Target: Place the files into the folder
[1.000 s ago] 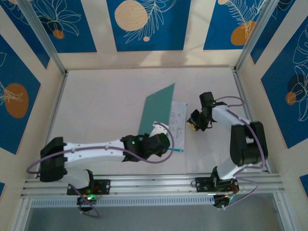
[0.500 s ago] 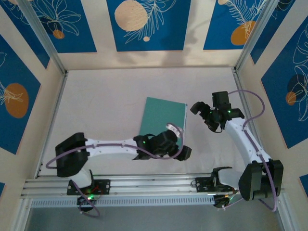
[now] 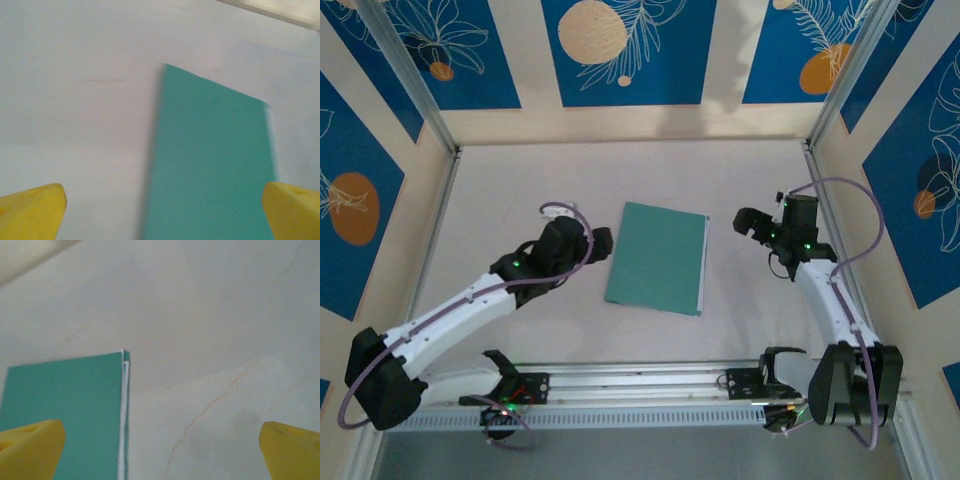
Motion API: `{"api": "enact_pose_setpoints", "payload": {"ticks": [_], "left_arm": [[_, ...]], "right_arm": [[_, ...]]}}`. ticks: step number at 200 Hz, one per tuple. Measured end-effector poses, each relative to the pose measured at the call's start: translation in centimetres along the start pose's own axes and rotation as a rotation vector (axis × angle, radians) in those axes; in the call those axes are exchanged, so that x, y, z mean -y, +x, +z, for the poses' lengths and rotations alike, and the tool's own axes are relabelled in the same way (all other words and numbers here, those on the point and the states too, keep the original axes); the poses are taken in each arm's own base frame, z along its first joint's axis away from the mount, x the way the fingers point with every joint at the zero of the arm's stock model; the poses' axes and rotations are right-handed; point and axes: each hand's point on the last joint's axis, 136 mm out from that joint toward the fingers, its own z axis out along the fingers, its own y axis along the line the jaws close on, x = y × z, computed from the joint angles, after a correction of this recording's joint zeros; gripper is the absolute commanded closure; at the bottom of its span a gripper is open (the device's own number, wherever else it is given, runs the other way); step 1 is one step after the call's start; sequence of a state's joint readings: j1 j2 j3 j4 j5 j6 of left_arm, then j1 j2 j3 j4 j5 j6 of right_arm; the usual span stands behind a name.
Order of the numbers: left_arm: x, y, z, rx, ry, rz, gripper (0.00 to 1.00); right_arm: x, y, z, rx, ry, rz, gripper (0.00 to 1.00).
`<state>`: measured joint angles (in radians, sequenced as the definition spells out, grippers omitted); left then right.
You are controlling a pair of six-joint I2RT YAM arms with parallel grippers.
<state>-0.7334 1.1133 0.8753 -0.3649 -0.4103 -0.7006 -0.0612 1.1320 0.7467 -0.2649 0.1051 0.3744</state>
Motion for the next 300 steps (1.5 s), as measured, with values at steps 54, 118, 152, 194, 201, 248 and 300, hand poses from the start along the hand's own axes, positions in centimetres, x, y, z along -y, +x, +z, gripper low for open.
{"api": "enact_pose_setpoints", "payload": {"ticks": [54,118,152,194,201,248,300], "left_arm": [[-8.2,-2.2,-1.1,0.104,-0.304,0.140,0.00],[-12.8,-0.7,-0.1,0.071,-0.443,0.185,0.00],[-14.1,-0.6,-0.3,0.086,-0.476,0.174,0.00],[-15.5,-0.8,-0.7,0.103,-0.515,0.148,0.00],[-15.6,-0.8,-0.7,0.109,-0.514,0.144,0.00],[-16.1,-0.2,-0.3,0.138,-0.502,0.150,0.00],[-17.7,-0.1,1.7,0.210,-0.494,0.222,0.00]], "right_arm": [[1.1,1.2,2.4,0.125,-0.094,-0.078,0.01],[0.3,2.0,5.8,0.194,-0.204,-0.177,0.01],[-0.3,1.5,6.0,0.228,-0.239,-0.220,0.01],[-0.6,1.2,7.3,0.229,-0.266,-0.243,0.01],[-0.7,1.3,7.3,0.230,-0.271,-0.249,0.01],[-1.2,4.7,6.9,0.271,-0.327,-0.324,0.01],[-3.0,1.8,7.4,0.315,-0.317,-0.377,0.01]]}}
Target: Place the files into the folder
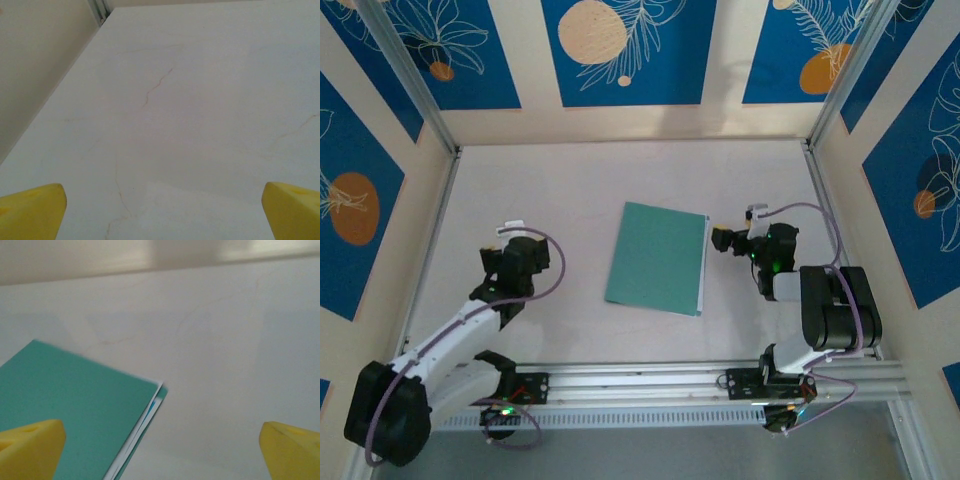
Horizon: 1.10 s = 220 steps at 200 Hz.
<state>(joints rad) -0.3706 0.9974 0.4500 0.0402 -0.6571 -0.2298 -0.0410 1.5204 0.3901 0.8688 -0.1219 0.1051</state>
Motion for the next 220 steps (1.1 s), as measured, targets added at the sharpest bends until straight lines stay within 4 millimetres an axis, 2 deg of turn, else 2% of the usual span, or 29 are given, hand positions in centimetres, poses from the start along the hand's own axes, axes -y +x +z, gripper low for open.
{"api": "enact_pose_setpoints", "payload": {"ticks": [14,38,68,89,119,158,165,184,192,205,220], "left_arm": [[0.4,0.2,1.4,-0.009,0.008,0.043,0.00],[1.4,0.4,3.8,-0.007,0.027,0.131,0.00],[1.4,0.7,6.9,0.015,0.027,0.155,0.00],[2.0,1.3,8.0,0.018,0.055,0.178,0.00],[2.7,0.7,8.8,0.074,0.088,0.155,0.00],[1.5,0.7,8.7,0.155,0.106,0.085,0.00],[1.5,1.0,8.3,0.187,0.117,0.074,0.00],[1.5,4.5,7.6,0.159,0.150,0.089,0.00],[1.5,5.1,7.3,0.158,0.157,0.090,0.00],[1.6,4.7,7.2,0.179,0.166,0.085,0.00],[1.6,3.4,7.2,0.214,0.166,0.067,0.00]], "right_arm": [[0.4,-0.5,0.2,0.008,0.032,-0.004,0.01],[0.9,0.1,0.2,-0.014,0.064,0.001,0.01],[1.2,0.4,0.2,-0.026,0.087,0.005,0.01],[1.3,0.5,0.2,-0.027,0.095,0.005,0.01],[1.5,0.5,0.2,-0.027,0.104,0.004,0.01],[1.4,0.5,0.2,-0.027,0.104,0.003,0.01],[1.4,0.5,0.2,-0.027,0.105,0.004,0.01],[1.4,0.5,0.2,-0.028,0.106,0.004,0.01],[1.4,0.5,0.2,-0.028,0.106,0.004,0.01],[1.4,0.5,0.2,-0.029,0.106,0.004,0.01],[1.4,0.5,0.2,-0.030,0.106,0.004,0.01]]}}
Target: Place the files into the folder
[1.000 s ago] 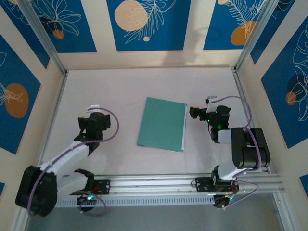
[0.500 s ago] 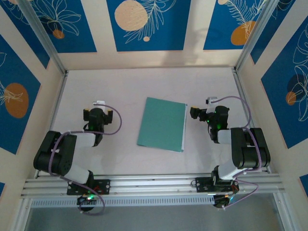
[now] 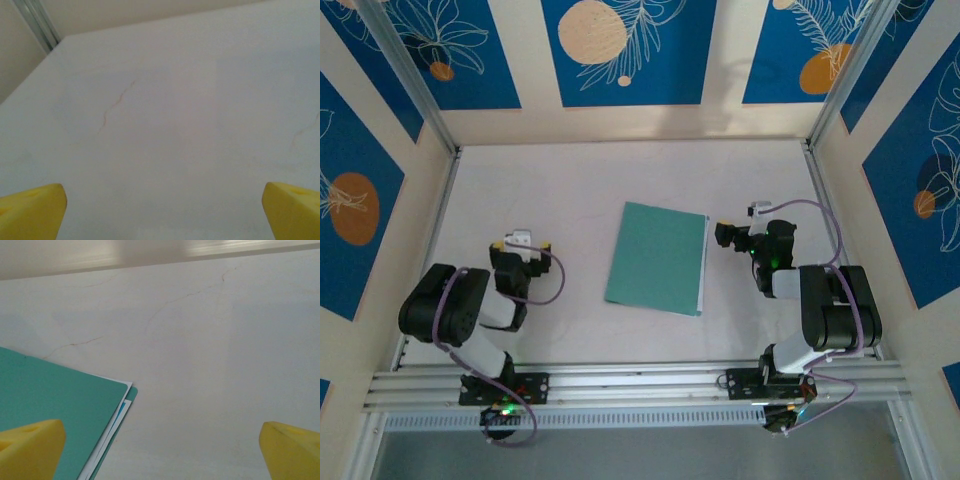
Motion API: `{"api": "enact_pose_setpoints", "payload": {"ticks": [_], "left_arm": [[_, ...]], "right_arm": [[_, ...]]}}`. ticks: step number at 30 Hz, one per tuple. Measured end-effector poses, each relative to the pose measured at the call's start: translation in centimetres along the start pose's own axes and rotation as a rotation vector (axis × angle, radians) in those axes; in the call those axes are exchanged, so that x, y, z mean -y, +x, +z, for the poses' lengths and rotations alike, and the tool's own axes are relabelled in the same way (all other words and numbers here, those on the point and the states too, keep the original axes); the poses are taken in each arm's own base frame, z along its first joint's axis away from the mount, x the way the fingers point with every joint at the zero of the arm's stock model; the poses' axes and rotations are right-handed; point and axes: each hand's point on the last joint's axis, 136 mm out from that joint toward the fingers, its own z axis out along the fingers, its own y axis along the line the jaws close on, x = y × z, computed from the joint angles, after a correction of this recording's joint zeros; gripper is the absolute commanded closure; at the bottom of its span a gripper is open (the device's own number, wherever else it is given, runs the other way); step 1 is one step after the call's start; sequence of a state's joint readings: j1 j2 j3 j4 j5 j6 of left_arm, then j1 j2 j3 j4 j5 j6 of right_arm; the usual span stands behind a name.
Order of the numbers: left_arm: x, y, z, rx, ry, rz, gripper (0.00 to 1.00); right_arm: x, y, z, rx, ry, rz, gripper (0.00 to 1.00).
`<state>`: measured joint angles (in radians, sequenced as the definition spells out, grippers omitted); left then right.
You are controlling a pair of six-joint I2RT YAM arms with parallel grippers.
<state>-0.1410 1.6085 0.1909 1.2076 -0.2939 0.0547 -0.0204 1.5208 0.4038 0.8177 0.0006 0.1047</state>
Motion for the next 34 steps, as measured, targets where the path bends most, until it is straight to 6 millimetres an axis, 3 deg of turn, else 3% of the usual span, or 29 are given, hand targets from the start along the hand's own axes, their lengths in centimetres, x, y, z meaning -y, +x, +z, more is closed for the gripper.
{"api": "enact_pose_setpoints", "payload": {"ticks": [7,18,34], "left_arm": [[-0.8,-4.0,2.8,0.033,-0.004,-0.053,0.00],[-0.5,-2.4,2.8,-0.033,0.012,-0.046,0.00],[-0.5,-2.2,2.8,-0.042,0.013,-0.045,0.00]], "right_arm": [[0.0,0.3,0.0,-0.012,0.001,0.004,0.01],[0.1,0.5,0.0,-0.021,0.009,0.005,0.01],[0.3,0.6,0.0,-0.023,0.020,0.006,0.01]]}}
